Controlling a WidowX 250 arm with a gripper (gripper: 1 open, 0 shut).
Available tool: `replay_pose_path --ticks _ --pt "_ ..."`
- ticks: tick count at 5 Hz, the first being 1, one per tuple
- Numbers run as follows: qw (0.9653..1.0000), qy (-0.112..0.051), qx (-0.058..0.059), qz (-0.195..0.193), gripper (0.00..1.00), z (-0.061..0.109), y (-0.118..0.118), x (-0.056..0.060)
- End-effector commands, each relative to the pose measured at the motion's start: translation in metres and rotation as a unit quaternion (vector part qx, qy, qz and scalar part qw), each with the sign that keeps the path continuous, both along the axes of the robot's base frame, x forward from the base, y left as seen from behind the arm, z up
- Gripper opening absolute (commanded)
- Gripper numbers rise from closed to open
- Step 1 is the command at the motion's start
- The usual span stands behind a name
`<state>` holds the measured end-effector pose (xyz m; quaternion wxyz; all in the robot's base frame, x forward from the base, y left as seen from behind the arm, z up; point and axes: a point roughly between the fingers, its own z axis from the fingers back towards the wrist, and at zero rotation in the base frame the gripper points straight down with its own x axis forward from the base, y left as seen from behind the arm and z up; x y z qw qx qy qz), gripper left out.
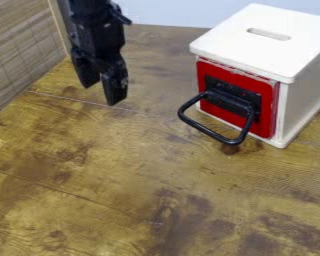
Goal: Close the drawer
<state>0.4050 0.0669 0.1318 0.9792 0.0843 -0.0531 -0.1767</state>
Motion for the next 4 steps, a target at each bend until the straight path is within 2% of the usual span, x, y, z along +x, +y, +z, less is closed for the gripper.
replay_pose_path --ticks 1,2,3,4 --pt "0.9982 -0.051 0.016 0.027 1.00 0.042 -0.015 0.009" --pt "0.9975 -0.052 0.018 0.044 1.00 0.029 -0.019 0.017" --pt "0.9973 -0.057 0.018 0.043 1.00 0.014 -0.016 0.016" --pt "0.9975 -0.054 0.016 0.043 1.00 0.005 -0.010 0.013"
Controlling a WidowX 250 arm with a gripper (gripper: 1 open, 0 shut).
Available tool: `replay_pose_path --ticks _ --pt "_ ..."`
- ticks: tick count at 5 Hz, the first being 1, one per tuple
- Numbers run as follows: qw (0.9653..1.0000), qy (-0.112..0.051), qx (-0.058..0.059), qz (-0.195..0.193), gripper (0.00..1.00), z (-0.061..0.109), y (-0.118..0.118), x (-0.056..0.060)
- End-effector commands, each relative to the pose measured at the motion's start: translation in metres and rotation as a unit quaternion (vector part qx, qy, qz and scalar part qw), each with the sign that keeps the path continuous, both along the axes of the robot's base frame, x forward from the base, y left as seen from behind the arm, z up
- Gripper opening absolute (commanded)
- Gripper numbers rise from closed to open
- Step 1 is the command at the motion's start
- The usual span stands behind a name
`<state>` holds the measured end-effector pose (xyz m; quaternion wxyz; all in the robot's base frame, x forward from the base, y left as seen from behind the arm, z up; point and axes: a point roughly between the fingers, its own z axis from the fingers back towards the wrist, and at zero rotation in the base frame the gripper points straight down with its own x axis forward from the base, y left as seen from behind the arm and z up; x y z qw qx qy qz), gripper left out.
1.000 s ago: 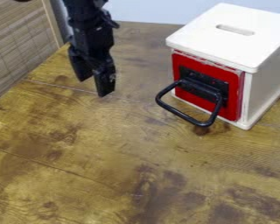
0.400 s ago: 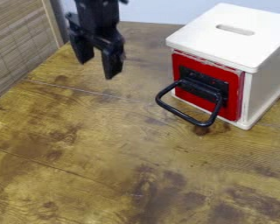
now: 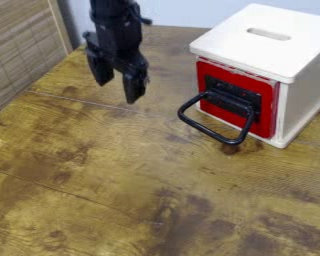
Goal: Close the drawer
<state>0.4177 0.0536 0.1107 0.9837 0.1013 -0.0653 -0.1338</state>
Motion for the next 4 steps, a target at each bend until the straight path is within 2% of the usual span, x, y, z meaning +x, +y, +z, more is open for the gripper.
replay_pose_path --ticks 1,2,3,4 --pt "0.9991 -0.040 0.009 0.010 0.00 0.025 0.013 -0.003" --pt "0.9984 -0.054 0.013 0.003 1.00 0.040 0.022 -0.009" --pt "0.9977 -0.065 0.013 -0.011 1.00 0.055 0.027 -0.015" --pt "0.9972 -0.067 0.023 0.025 1.00 0.063 0.026 -0.008"
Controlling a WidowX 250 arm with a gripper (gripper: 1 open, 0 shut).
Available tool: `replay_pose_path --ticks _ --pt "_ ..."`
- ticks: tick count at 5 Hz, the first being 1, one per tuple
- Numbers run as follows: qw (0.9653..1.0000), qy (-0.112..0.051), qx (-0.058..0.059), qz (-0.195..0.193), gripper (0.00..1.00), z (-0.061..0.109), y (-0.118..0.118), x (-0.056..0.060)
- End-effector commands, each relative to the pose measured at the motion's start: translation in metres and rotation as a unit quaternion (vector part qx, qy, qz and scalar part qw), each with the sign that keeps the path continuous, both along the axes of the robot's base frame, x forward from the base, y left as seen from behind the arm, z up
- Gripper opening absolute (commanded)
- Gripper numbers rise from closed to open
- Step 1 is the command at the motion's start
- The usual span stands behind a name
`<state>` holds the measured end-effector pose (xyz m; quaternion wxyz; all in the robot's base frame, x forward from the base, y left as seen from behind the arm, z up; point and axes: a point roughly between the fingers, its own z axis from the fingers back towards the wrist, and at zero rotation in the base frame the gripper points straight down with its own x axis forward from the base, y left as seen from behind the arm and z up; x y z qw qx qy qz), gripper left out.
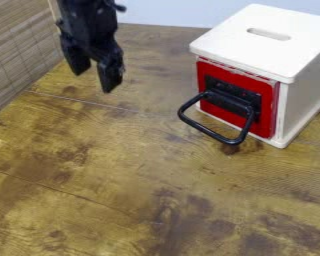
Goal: Close the drawer
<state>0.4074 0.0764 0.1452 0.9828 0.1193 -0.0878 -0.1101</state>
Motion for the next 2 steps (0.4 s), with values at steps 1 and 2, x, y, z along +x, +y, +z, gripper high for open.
replay_pose_path --ticks 1,2 --pt "0.9989 -0.036 0.013 0.026 1.00 0.0195 0.0019 0.0093" --pt "0.9985 -0.031 0.012 0.042 1.00 0.0150 0.0013 0.0127"
